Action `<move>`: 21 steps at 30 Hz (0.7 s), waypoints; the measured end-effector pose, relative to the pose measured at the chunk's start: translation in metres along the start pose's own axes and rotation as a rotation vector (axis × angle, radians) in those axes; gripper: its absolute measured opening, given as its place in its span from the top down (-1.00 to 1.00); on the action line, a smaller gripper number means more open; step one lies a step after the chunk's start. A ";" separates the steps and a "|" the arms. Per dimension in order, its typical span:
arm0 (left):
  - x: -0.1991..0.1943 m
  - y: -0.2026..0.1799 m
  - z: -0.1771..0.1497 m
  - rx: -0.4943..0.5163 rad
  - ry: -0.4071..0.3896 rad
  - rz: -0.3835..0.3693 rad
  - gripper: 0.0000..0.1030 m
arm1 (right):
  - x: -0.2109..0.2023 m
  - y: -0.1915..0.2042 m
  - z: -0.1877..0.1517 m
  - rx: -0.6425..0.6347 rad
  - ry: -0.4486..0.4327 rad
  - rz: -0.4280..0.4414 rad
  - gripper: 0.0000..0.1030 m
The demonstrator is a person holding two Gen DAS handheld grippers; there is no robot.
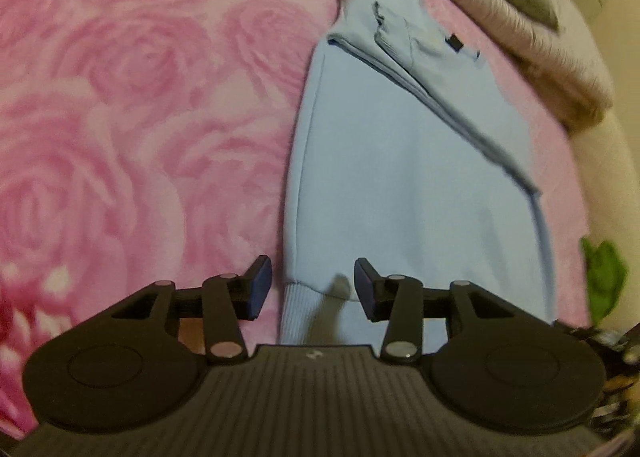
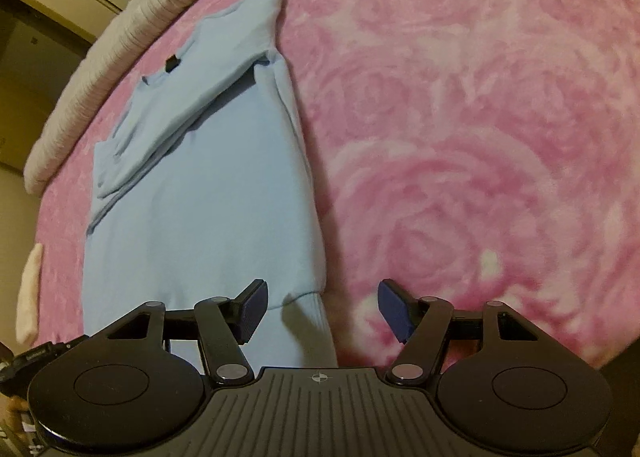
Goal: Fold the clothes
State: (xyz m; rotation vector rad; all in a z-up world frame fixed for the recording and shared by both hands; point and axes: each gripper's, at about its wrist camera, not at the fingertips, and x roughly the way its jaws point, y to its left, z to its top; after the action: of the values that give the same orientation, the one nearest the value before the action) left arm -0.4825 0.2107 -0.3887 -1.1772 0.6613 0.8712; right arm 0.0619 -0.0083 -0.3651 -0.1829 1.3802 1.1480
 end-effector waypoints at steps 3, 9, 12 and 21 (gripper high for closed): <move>-0.002 0.005 -0.003 -0.020 0.011 -0.029 0.24 | 0.002 0.001 0.000 0.005 -0.003 0.028 -0.22; 0.007 0.017 0.006 -0.088 -0.025 -0.085 0.25 | 0.009 0.001 0.002 0.029 0.017 0.076 -0.07; 0.013 0.023 0.015 -0.123 -0.029 -0.131 0.28 | 0.013 -0.001 0.005 0.049 0.013 0.098 -0.01; 0.018 0.012 0.015 -0.059 -0.007 -0.180 0.34 | 0.024 -0.008 0.013 0.087 0.017 0.172 0.16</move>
State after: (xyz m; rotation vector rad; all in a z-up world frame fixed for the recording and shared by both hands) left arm -0.4836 0.2313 -0.4053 -1.2651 0.5175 0.7462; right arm 0.0710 0.0089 -0.3854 -0.0112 1.4803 1.2270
